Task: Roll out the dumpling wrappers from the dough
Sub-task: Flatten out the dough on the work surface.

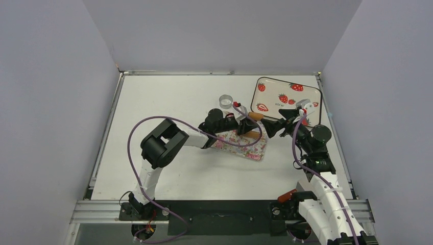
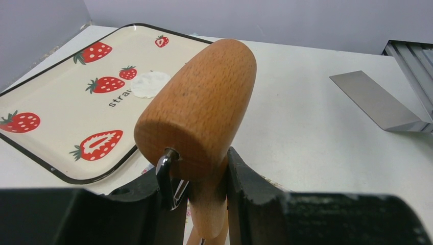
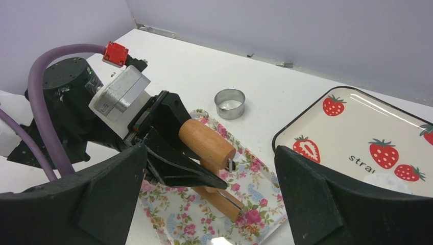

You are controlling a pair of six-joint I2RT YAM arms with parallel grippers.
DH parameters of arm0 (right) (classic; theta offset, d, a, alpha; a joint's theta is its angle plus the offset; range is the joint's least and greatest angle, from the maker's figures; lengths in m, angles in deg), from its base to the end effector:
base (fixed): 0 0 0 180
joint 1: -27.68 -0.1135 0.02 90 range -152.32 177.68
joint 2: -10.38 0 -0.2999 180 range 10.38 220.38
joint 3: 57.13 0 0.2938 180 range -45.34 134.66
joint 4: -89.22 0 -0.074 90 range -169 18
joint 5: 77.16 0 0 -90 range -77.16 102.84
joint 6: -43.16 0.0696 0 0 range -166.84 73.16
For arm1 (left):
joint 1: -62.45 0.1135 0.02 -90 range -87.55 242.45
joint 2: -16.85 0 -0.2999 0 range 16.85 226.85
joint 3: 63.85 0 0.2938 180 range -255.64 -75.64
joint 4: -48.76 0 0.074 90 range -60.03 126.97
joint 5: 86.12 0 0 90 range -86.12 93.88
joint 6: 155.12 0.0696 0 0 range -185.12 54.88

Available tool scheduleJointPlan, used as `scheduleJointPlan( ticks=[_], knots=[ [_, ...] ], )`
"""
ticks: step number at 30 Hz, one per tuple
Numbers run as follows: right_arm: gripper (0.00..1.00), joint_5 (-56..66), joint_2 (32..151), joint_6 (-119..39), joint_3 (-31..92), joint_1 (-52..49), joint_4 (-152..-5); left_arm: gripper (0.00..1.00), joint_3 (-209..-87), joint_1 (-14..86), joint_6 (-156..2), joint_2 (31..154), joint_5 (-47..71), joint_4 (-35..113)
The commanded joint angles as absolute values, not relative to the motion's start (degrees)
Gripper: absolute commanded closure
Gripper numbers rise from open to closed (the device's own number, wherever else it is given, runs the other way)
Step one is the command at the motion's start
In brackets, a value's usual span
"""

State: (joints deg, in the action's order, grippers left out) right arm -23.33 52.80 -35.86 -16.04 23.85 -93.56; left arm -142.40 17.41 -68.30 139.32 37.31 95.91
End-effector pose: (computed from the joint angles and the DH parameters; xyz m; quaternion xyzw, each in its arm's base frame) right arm 0.2192 0.0558 0.3123 -0.1805 0.6762 0.3026 0.6470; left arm 0.3435 -0.3982 0.1702 0.4302 0.5398 -0.4647 0.5546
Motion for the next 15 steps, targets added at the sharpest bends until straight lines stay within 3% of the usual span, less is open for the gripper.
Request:
scheduleJointPlan(
  ticks=[1, 15],
  knots=[
    [0.09, -23.17, 51.4, -36.88, -14.49, 24.62, -93.66, 1.0, -137.5, 15.76, -72.88, 141.7, 35.82, 91.15],
    [0.09, -24.61, 52.27, -37.76, -12.57, 25.99, -92.03, 1.0, -135.01, 14.89, -69.68, 142.11, 36.0, 94.9]
  ],
)
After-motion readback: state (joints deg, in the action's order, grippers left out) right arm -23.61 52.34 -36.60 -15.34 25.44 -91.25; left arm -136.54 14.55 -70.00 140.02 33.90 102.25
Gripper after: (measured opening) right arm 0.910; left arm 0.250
